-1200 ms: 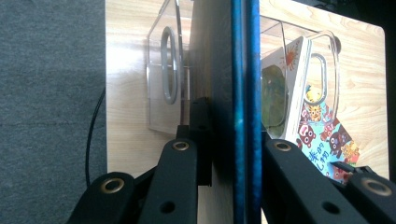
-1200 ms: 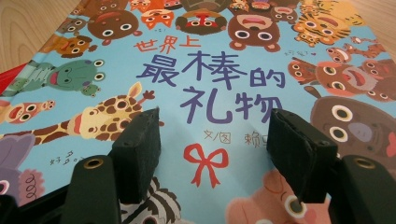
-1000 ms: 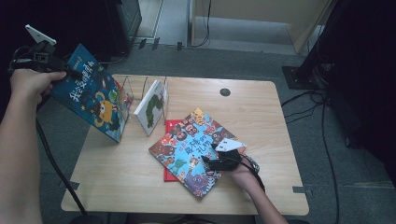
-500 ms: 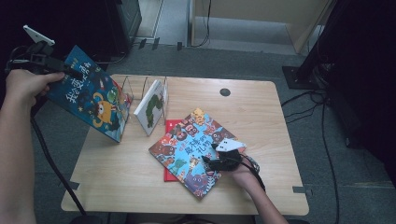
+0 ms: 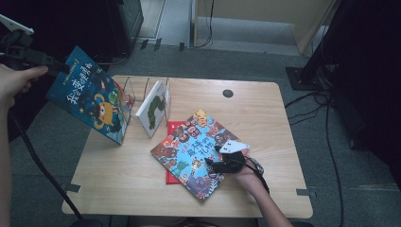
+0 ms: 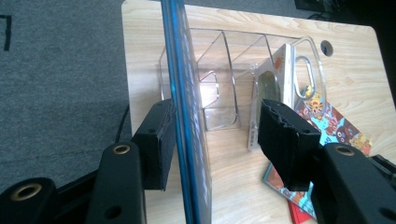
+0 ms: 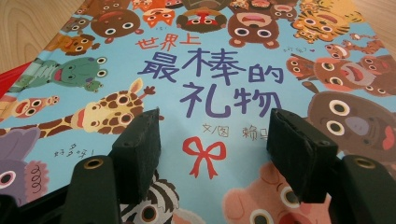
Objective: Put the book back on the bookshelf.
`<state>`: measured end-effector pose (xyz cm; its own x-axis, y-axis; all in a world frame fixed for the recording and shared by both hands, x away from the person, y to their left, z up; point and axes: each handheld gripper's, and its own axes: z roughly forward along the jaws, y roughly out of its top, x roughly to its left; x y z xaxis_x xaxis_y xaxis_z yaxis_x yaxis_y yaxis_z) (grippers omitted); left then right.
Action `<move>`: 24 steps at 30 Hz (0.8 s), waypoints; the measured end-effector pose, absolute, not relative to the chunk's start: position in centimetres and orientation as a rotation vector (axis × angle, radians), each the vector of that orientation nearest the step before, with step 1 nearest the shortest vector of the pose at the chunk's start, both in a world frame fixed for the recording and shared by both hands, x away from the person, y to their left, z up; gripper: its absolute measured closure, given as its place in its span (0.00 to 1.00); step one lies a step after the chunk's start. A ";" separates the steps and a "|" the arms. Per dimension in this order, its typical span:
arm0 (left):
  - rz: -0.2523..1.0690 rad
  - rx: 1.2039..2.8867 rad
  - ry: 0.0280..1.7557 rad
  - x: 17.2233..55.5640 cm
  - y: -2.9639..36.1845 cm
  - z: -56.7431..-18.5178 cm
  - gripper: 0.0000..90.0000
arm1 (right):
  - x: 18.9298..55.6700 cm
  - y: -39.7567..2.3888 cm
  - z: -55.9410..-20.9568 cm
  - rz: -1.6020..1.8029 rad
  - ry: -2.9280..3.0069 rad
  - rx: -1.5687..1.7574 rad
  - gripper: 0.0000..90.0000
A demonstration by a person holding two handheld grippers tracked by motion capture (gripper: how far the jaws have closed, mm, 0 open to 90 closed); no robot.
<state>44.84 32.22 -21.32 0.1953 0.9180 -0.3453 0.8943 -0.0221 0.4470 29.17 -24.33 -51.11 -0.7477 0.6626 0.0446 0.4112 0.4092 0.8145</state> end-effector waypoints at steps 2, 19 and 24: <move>0.073 1.897 1.673 44.0 32.4 -20.4 0.52 | 29.2 -24.3 -51.1 1.248 2.387 0.930 0.39; 0.139 1.951 1.536 39.9 27.8 -18.7 0.49 | 29.6 -25.0 -50.6 1.247 2.444 0.953 0.41; 0.143 1.966 1.518 39.1 26.2 -19.5 0.49 | 29.7 -25.1 -50.4 1.227 2.455 0.948 0.41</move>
